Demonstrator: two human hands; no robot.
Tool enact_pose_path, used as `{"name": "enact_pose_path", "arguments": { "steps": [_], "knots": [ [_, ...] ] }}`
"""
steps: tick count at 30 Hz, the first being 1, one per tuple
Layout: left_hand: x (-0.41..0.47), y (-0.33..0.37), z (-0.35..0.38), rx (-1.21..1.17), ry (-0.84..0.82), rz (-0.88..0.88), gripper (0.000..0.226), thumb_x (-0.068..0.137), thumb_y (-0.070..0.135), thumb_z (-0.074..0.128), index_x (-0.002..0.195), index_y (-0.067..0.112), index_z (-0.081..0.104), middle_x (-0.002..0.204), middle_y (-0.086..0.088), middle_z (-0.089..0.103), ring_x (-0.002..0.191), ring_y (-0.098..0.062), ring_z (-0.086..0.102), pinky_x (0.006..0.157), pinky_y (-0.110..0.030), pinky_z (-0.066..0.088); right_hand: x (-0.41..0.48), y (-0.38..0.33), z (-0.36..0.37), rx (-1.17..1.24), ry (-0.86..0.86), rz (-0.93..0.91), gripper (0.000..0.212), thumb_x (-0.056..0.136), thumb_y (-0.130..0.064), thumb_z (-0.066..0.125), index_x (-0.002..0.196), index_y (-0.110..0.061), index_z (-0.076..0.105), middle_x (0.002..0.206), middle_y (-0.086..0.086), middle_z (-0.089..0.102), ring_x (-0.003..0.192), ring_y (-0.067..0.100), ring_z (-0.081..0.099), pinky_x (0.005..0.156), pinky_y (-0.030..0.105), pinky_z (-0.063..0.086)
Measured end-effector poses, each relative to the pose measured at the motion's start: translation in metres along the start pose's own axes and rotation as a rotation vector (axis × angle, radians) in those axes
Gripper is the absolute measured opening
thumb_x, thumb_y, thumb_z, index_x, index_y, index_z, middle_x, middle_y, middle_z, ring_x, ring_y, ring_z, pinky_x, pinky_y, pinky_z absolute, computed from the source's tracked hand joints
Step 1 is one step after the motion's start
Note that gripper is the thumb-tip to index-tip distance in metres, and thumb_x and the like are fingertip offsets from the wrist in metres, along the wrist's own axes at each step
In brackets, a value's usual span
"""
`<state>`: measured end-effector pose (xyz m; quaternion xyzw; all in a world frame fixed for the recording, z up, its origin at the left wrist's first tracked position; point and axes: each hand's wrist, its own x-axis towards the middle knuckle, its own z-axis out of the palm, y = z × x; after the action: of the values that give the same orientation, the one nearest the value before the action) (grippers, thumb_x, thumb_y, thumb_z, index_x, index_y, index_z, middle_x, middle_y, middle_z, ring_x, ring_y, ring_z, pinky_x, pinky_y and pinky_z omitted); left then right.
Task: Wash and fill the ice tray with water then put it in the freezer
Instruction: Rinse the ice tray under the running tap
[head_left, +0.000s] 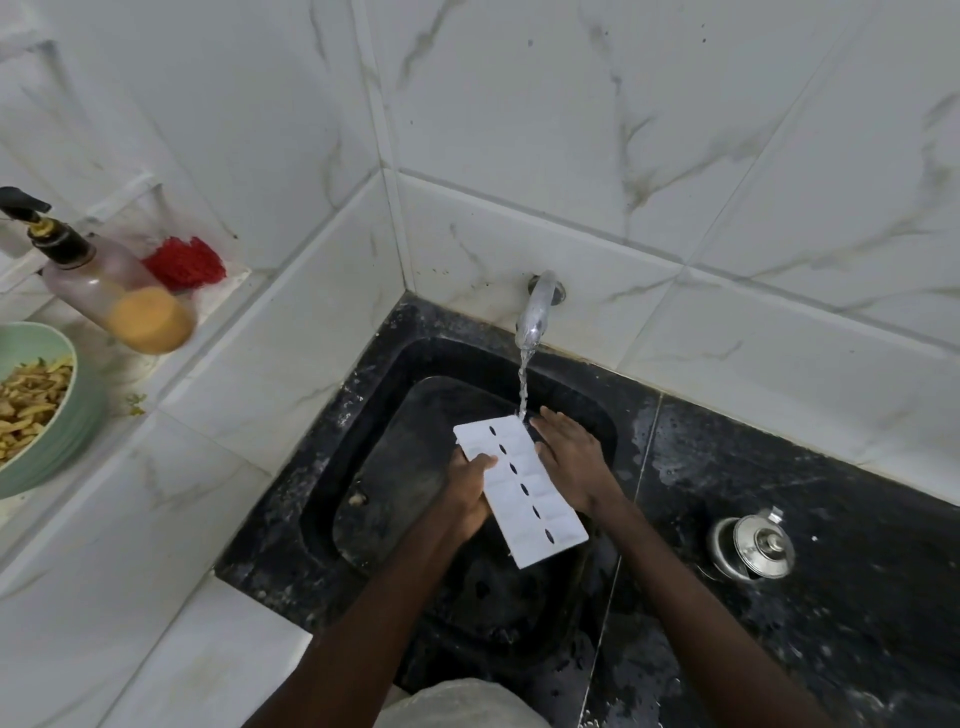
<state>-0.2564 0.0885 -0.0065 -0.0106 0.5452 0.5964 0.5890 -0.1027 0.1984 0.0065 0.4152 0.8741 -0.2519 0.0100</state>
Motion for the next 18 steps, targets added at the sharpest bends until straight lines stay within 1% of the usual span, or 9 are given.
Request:
{"name": "enact_pose_path", "arguments": {
  "steps": [2,5,6,8,10,12,15,18],
  "knots": [
    [-0.005,-0.003,0.002,0.015,-0.042,-0.002,0.044,0.095,-0.009,0.049,0.137,0.002,0.056,0.127,-0.024,0.068,0.118,-0.045,0.065,0.102,-0.062,0.051,0.006,-0.006,0.0,0.005,-0.016,0.012,0.047,0.11,-0.031,0.036,0.156,-0.027,0.042,0.17,-0.003,0.022,0.157,0.022,0.018,0.124,0.048,0.018],
    [-0.013,-0.002,0.008,-0.005,-0.1,-0.007,0.042,0.094,-0.013,0.044,0.13,0.003,0.06,0.121,-0.022,0.071,0.107,-0.038,0.07,0.091,-0.051,0.059,0.012,-0.014,0.001,0.041,-0.053,0.047,0.046,0.109,-0.033,0.036,0.154,-0.029,0.046,0.171,-0.002,0.019,0.158,0.023,0.013,0.124,0.05,0.014],
    [-0.013,-0.002,0.007,-0.019,-0.119,-0.003,0.043,0.093,-0.013,0.045,0.131,0.002,0.06,0.12,-0.023,0.07,0.104,-0.037,0.071,0.088,-0.05,0.06,0.013,-0.015,0.002,0.055,-0.057,0.046,0.045,0.109,-0.034,0.035,0.152,-0.029,0.048,0.171,-0.002,0.018,0.158,0.023,0.013,0.124,0.051,0.014],
    [-0.013,0.002,0.006,-0.056,-0.136,0.025,0.047,0.088,-0.012,0.051,0.134,-0.002,0.056,0.122,-0.026,0.067,0.104,-0.038,0.07,0.086,-0.051,0.061,0.012,-0.018,0.003,0.076,-0.06,0.021,0.044,0.109,-0.037,0.035,0.147,-0.032,0.054,0.171,-0.002,0.018,0.157,0.023,0.013,0.123,0.052,0.015],
    [-0.012,0.008,0.005,-0.08,-0.132,0.05,0.054,0.082,-0.008,0.057,0.136,-0.004,0.054,0.124,-0.028,0.065,0.105,-0.039,0.07,0.087,-0.051,0.06,0.01,-0.018,0.003,0.065,-0.053,-0.004,0.046,0.107,-0.044,0.029,0.144,-0.037,0.056,0.171,-0.004,0.019,0.157,0.021,0.013,0.122,0.054,0.015],
    [-0.012,0.01,0.007,-0.069,-0.13,0.044,0.051,0.086,-0.009,0.055,0.136,-0.003,0.054,0.127,-0.028,0.065,0.105,-0.038,0.07,0.088,-0.05,0.06,0.011,-0.017,0.0,0.032,-0.025,0.018,0.049,0.104,-0.045,0.027,0.142,-0.038,0.057,0.171,-0.003,0.019,0.157,0.019,0.012,0.123,0.054,0.013],
    [-0.015,0.01,0.014,-0.063,-0.142,0.031,0.044,0.095,-0.014,0.045,0.134,0.004,0.057,0.119,-0.02,0.071,0.1,-0.033,0.073,0.08,-0.045,0.062,0.017,-0.024,-0.007,0.035,0.014,0.082,0.043,0.105,-0.04,0.035,0.14,-0.033,0.06,0.171,0.0,0.014,0.157,0.022,0.01,0.124,0.057,0.009],
    [-0.014,0.011,0.013,-0.075,-0.167,0.06,0.039,0.095,-0.013,0.046,0.129,0.002,0.059,0.113,-0.018,0.072,0.093,-0.029,0.075,0.075,-0.04,0.062,0.018,-0.033,-0.008,0.057,-0.038,0.022,0.042,0.108,-0.042,0.037,0.143,-0.033,0.059,0.172,-0.001,0.007,0.158,0.025,0.006,0.123,0.059,0.008]
  ]
}}
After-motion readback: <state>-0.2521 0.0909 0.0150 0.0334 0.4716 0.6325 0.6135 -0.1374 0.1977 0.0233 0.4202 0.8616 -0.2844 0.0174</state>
